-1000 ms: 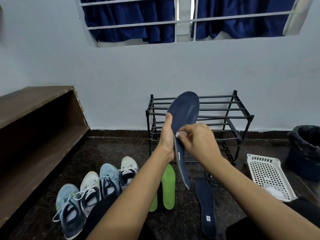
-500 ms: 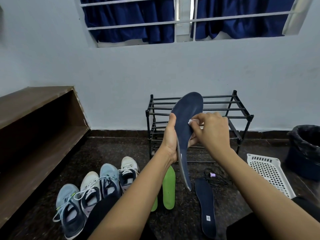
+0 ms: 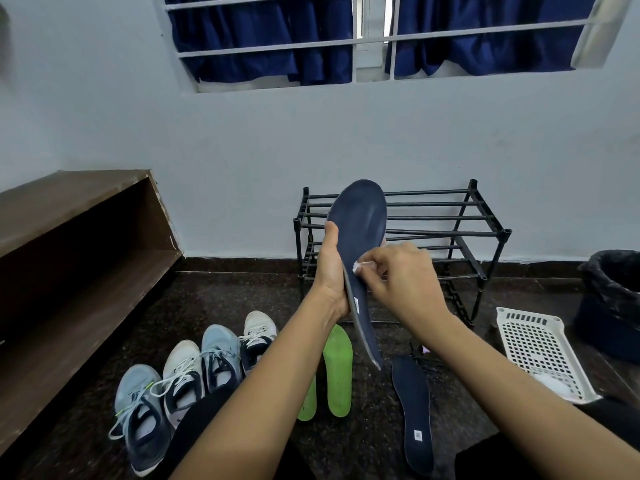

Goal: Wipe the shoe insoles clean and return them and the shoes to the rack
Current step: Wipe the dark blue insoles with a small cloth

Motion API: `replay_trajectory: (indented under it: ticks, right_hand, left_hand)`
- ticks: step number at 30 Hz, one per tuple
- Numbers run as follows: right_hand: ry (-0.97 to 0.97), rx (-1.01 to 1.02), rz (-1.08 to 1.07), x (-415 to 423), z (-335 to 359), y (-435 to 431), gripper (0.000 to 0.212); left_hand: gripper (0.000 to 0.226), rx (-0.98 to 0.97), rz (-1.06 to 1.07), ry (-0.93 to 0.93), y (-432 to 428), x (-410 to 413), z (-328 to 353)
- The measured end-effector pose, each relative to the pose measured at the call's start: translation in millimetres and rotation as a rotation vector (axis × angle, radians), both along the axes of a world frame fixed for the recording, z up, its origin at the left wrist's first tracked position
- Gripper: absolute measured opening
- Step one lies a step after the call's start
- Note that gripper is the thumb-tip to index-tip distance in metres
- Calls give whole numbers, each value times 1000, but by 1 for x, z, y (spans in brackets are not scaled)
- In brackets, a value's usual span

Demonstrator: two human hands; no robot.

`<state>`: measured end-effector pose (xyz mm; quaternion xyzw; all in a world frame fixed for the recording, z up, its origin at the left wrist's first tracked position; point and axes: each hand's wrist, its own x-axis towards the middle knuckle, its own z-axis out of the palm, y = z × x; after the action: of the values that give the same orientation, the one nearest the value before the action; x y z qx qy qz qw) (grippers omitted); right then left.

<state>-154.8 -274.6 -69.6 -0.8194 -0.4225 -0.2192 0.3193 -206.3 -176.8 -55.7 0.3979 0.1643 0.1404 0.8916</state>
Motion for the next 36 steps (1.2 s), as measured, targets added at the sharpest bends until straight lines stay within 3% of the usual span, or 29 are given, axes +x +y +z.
replay_trajectory:
  ticks: [3,6,13,22,29,36]
  right_hand:
    - [-59,-3,-132,17,6,-4,11]
    - [11,27,-197,28,11,-9,11]
    - [2,-40,-86,15,1,-3,9]
    - [-20,-55,-186,26,9,-9,11]
    - [-89,-196,66,0,3,-7,7]
    - [-113,-69,-53,13,4,-14,10]
  left_hand:
    - [62,-15,21,-29,-5,3,0]
    - [61,-45,24,-71,-8,5,2]
    - [58,61,62,-35,-5,6,-1]
    - [57,33,53,-50,-8,6,0]
    - [68,54,61,6,3,4,-4]
    - [64,40,45,-13,-2,3,-3]
